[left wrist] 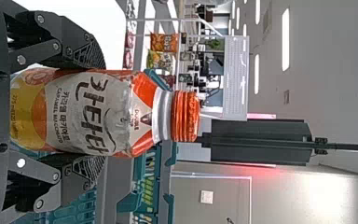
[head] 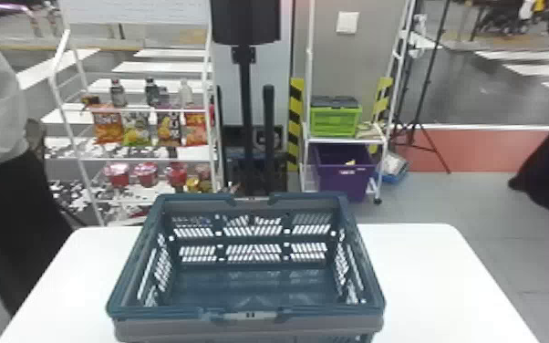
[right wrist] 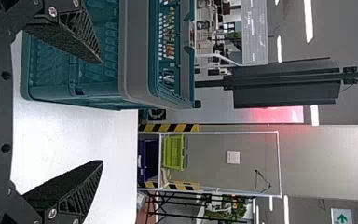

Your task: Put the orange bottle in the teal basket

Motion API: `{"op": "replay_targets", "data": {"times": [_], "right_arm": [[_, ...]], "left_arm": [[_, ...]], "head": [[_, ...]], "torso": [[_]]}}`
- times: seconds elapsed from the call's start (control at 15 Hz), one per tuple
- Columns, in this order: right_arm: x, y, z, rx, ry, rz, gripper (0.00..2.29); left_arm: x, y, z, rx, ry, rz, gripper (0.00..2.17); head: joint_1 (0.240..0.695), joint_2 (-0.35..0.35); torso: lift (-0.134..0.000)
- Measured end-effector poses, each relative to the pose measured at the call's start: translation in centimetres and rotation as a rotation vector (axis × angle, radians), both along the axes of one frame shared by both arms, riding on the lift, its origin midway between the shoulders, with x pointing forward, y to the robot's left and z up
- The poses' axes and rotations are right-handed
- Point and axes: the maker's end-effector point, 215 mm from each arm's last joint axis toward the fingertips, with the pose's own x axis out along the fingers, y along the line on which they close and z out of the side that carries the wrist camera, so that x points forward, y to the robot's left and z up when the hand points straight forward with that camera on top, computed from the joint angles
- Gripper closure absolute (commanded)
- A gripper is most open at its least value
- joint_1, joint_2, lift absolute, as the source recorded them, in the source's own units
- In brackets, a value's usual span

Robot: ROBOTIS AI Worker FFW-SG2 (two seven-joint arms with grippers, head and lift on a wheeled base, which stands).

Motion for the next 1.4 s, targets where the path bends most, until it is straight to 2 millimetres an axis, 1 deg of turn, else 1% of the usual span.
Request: {"op": "replay_targets", "data": {"times": [0.53, 0.73, 0.87, 1.07, 1.2, 1.4], "right_arm": [[0.3, 0.0, 0.0, -0.001, -0.003, 0.0, 0.13], [0.4, 0.0, 0.0, -0.001, -0.002, -0.001, 0.13], [0.5, -0.1, -0.2, -0.002, 0.001, -0.001, 0.13], [0.7, -0.1, -0.4, -0.003, 0.004, -0.002, 0.13], [0.7, -0.2, -0.6, -0.004, 0.006, -0.002, 0.13], [0.8, -0.3, -1.1, -0.008, 0.016, -0.004, 0.13]], "left_arm": [[0.3, 0.0, 0.1, 0.001, -0.003, -0.002, 0.55], [0.4, 0.1, 0.8, 0.002, -0.013, 0.0, 0.55], [0.5, 0.5, 2.0, 0.007, -0.021, 0.004, 0.55], [1.2, 2.0, 5.1, 0.042, -0.031, 0.02, 0.55], [2.1, 2.9, 6.9, 0.1, -0.015, 0.027, 0.55], [4.6, 3.4, 8.9, 0.188, 0.037, -0.023, 0.55]], "head": [[0.499, 0.0], [0.499, 0.0], [0.499, 0.0], [0.499, 0.0], [0.499, 0.0], [0.499, 0.0]], "torso": [[0.0], [0.0], [0.0], [0.0], [0.0], [0.0]]}}
